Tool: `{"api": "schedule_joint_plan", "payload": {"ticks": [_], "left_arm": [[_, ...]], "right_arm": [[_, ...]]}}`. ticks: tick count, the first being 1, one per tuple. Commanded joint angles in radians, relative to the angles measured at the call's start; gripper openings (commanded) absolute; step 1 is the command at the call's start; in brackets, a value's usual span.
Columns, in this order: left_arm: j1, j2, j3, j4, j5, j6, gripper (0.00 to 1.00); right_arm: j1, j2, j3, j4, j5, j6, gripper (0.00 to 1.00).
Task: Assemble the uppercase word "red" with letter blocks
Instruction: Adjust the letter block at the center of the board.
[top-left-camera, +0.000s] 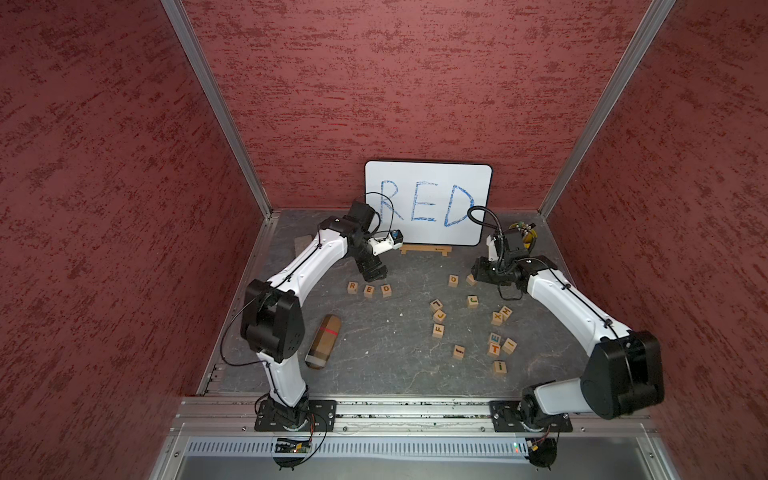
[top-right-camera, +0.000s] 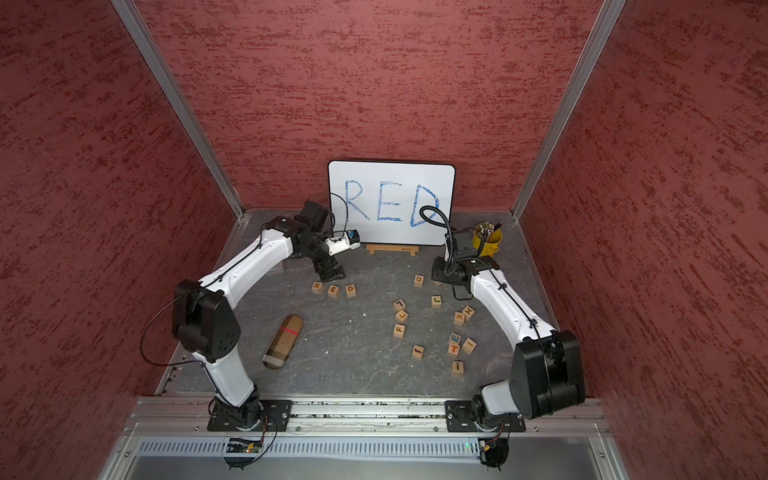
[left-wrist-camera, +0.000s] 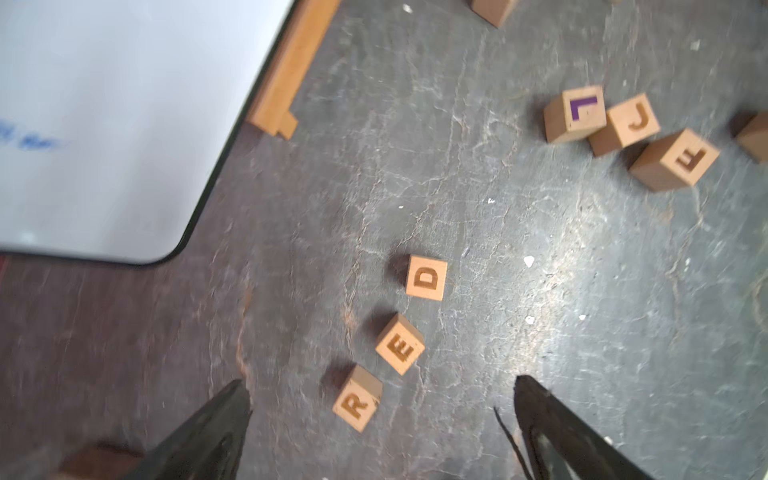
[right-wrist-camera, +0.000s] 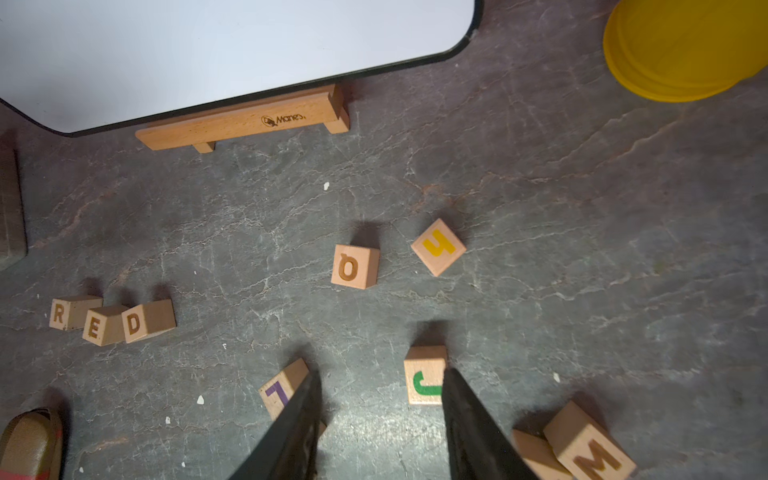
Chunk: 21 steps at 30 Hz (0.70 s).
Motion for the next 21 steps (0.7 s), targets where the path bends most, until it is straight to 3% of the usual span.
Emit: {"api": "schedule_joint_plan", "payload": {"ticks": [1,8,15,21], "left_arm": [[0.059,-0.098,-0.135,0.090,0.061,-0.177,0.99],[0.163,-0.317,-0.445,0.288,0.077,-0.280,1.00],[0.280,-0.431,-0.642,0.473,0.083,-0.426,1.00],[0.346,-0.518,-0.736,0.542,0.090,-0.468,0.99]], "right_arm": [[-0.003,-0.016,-0.017,0.132,-0.054,0.025,0.58],[0.089,0.014,0.018,0.190,-0.095,0.019,0.64],[0.271,0.195,0.137,0.154,0.003,0.034,0.58],[0.364,0.335,0.177,0.201,0.038,0.088,0.53]]}}
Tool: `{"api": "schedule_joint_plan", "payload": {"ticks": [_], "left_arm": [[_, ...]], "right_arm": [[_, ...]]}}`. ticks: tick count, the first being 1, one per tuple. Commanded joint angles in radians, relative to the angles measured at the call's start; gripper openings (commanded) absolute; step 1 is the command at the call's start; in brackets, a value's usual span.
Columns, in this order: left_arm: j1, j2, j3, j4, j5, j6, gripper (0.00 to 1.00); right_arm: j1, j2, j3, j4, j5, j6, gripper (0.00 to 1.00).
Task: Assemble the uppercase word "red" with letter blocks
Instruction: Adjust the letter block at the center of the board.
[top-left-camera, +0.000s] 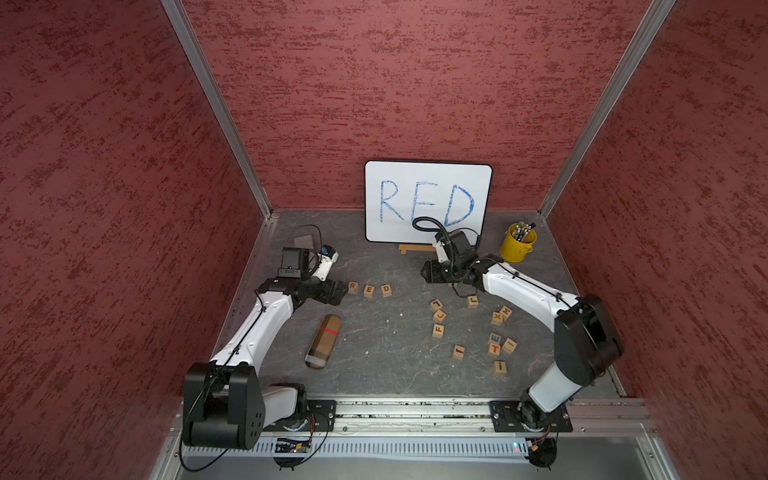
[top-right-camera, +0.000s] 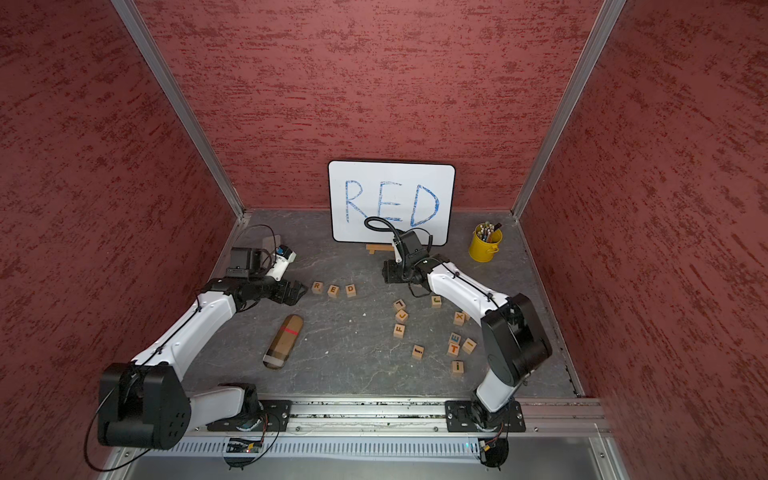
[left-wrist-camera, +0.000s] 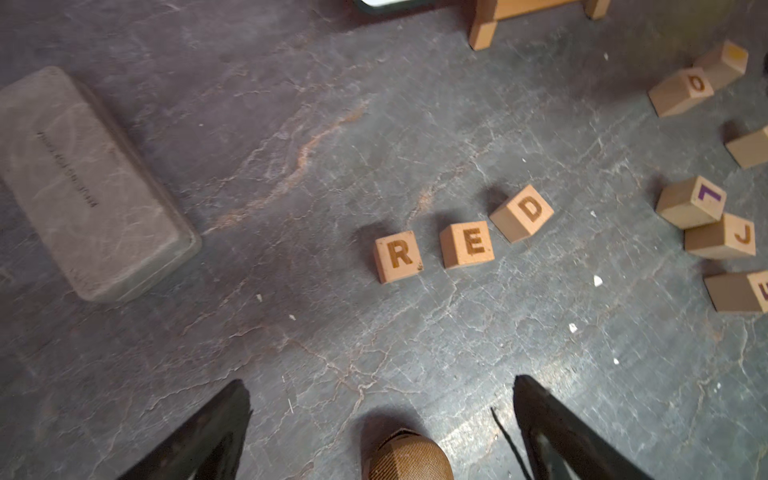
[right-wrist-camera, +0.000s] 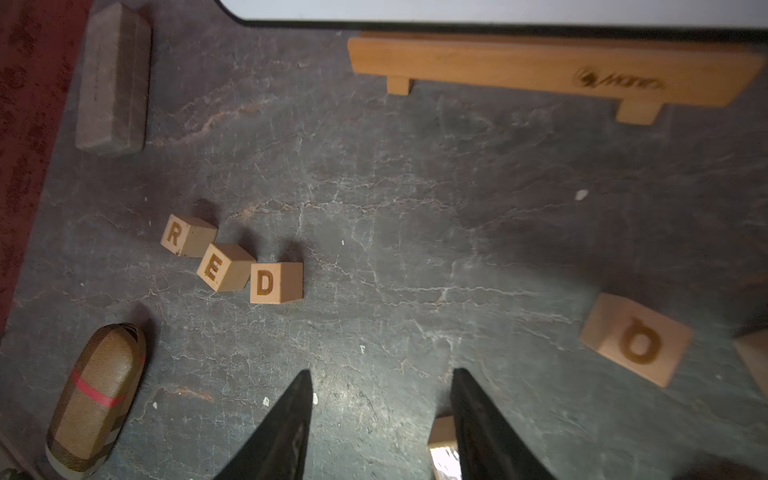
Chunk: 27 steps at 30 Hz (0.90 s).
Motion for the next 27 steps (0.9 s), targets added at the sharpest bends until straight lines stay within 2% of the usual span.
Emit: {"api": "schedule_joint_plan", "payload": {"ticks": [1,6,13,27], "left_arm": [[0.021,-0.050,-0.035,0.098,0.022,-0.052,1.00],[0.022,-0.083,-0.063,0.099,0.005,-0.070,1.00],[0.022,-0.109,-0.069,0.072,-0.016,-0.043,0.99],[0.022,-0.125,-0.090,0.073,-0.026,-0.052,0.99]], "right_arm": [[0.035,0.066,0.038,0.042,0.060,0.048,0.52],[0.087,0.190,0.076,0.068,0.074,0.061,0.44],[0.133,0.308,0.173,0.060,0.104,0.060,0.42],[0.168,0.372,0.214,0.064,0.106,0.049,0.42]]}}
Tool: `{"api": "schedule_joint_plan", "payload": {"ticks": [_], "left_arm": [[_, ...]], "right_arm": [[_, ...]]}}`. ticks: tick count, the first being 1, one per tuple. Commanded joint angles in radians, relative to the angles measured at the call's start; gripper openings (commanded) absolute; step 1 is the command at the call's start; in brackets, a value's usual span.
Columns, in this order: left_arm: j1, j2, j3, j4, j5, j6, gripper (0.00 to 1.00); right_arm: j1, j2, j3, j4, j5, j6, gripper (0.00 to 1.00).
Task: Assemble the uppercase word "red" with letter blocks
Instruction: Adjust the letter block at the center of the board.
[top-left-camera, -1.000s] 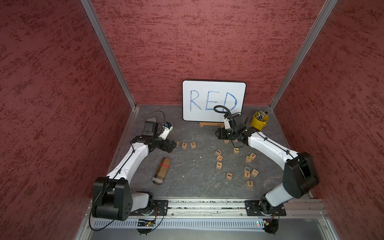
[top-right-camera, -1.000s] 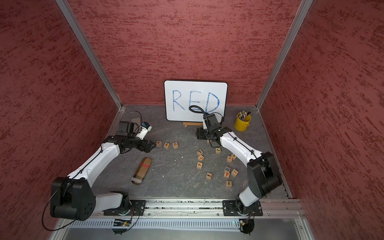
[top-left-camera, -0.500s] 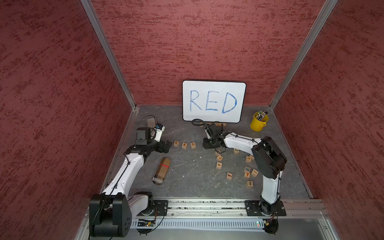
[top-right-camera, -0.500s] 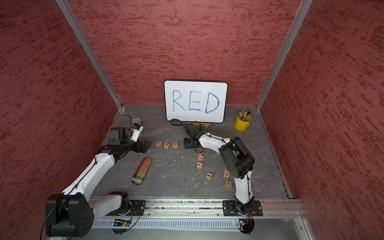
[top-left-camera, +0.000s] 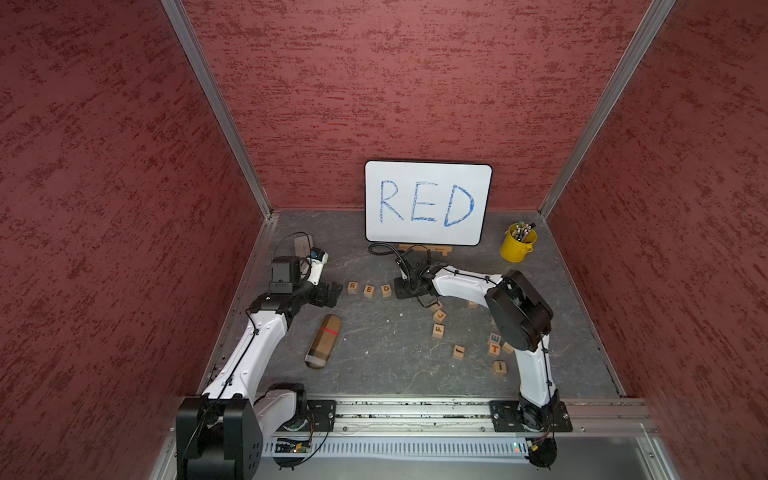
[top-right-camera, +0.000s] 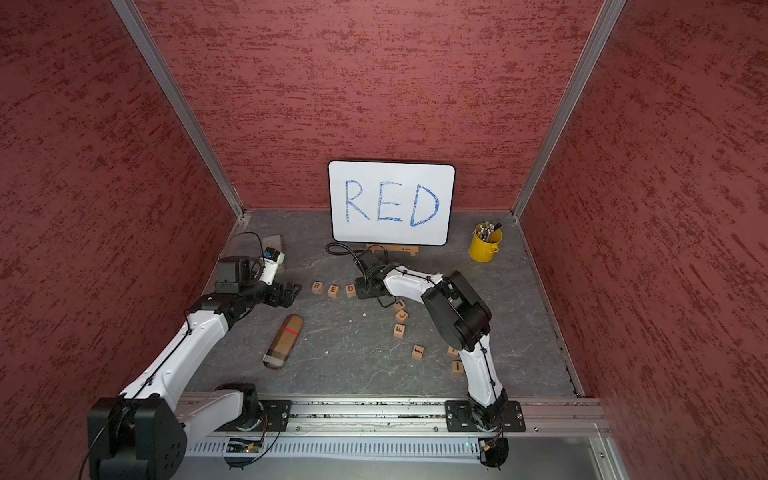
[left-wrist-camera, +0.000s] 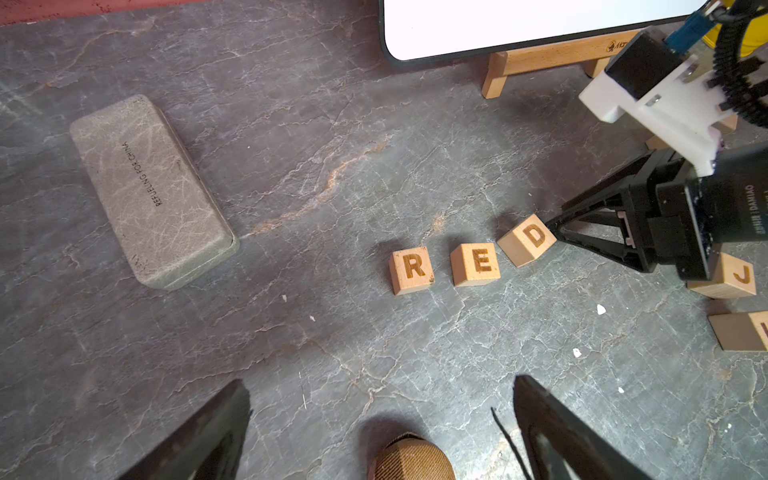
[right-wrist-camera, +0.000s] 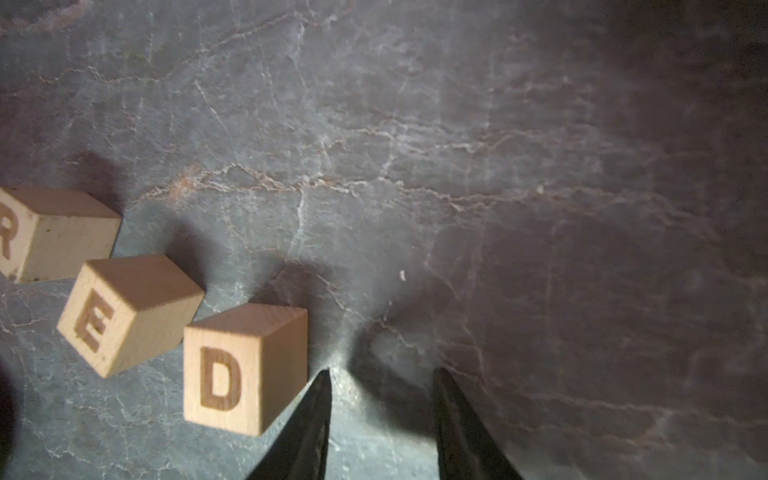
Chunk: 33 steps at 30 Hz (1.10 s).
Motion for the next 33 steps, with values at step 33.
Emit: {"api": "schedule_joint_plan", "payload": {"ticks": [33], "left_arm": [[0.005,0.014,-0.040,0.093,-0.030,-0.088,1.00]], "right_arm": [[0.028,-0.233,-0.093,-0.059,0.207,0.009,0.56]]}}
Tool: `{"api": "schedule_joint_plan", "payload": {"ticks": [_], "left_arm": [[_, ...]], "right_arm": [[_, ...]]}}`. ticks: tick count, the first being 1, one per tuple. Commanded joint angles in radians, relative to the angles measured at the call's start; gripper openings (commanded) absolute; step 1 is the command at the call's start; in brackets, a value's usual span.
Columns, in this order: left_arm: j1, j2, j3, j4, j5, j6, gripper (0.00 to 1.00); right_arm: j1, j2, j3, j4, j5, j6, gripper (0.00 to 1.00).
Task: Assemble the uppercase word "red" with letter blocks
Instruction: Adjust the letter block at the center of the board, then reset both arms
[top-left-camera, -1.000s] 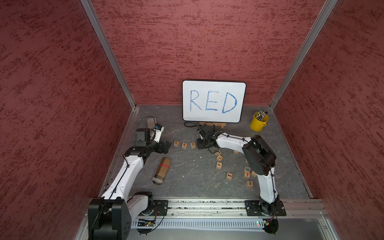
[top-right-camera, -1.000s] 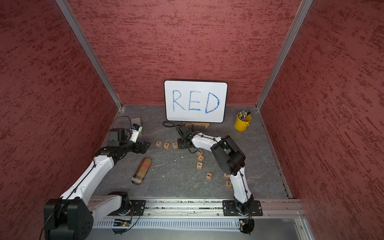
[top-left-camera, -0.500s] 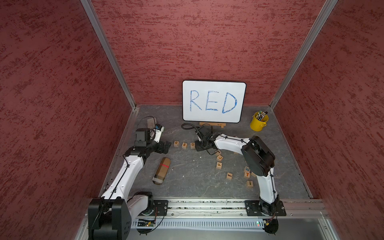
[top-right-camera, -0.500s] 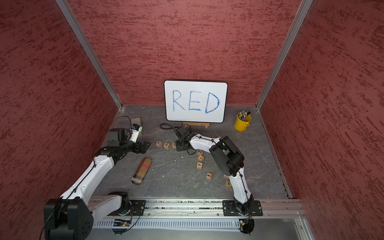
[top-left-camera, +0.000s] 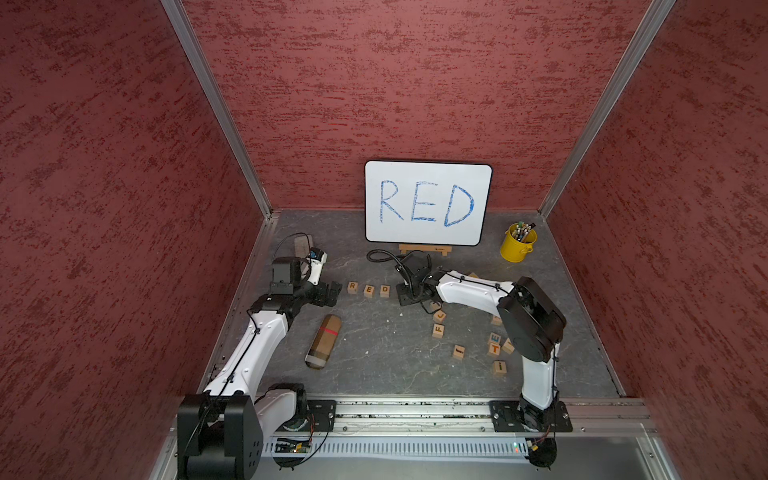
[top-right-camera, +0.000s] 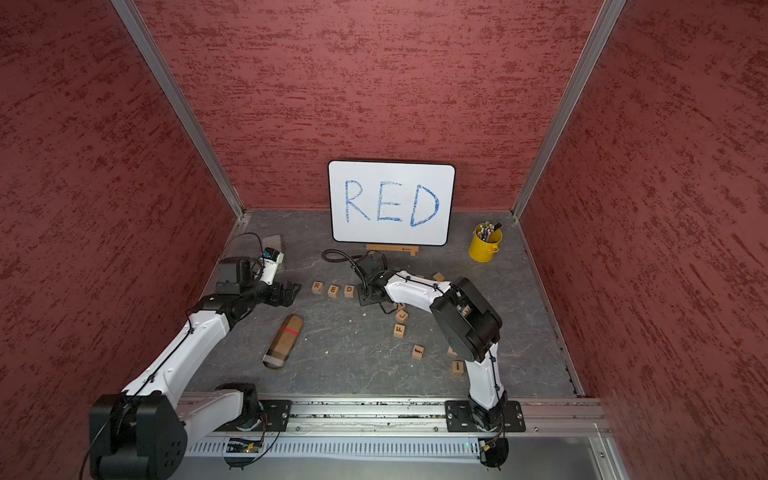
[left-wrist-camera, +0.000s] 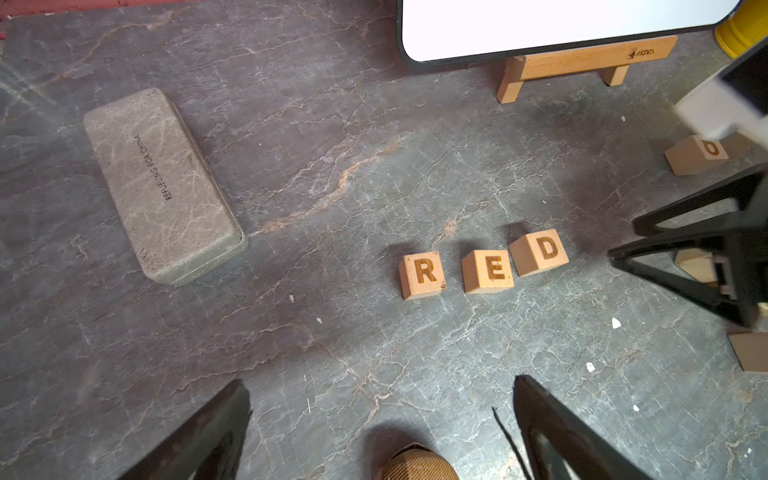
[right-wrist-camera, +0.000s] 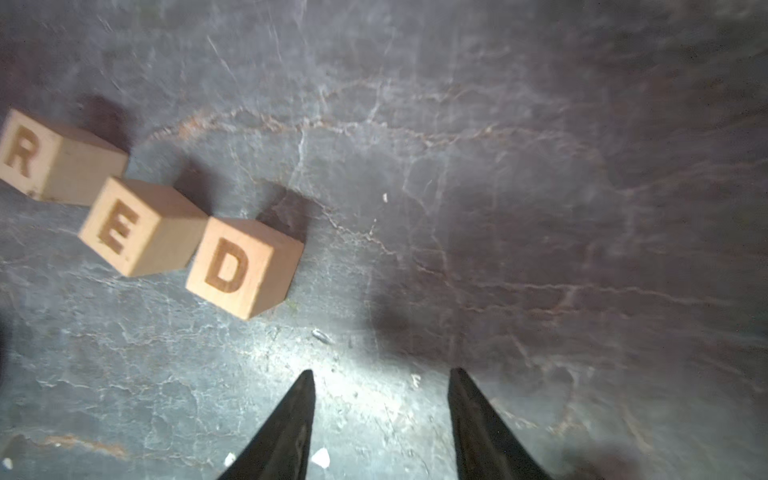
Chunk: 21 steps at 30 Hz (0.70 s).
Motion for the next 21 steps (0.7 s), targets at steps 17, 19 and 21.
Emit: {"api": "schedule_joint_plan", "payload": {"ticks": [17,19,21], "left_arm": [[-0.020,0.046,-0.276,0.498,0.093,-0.038,1.00],[-0.021,0.046,-0.283,0.520,0.114,-0.036,0.99],[-0.022,0.035,-0.291,0.526,0.140,-0.039,0.99]], "right_arm": [[-0.153,-0.695,-0.475,0.506,0.365,-0.106,0.99],[-0.155,-0.761,-0.569,0.605,0.404,-0.178,0.99],[-0.156,-0.832,-0.651,0.665,0.450,-0.199,0.99]]}}
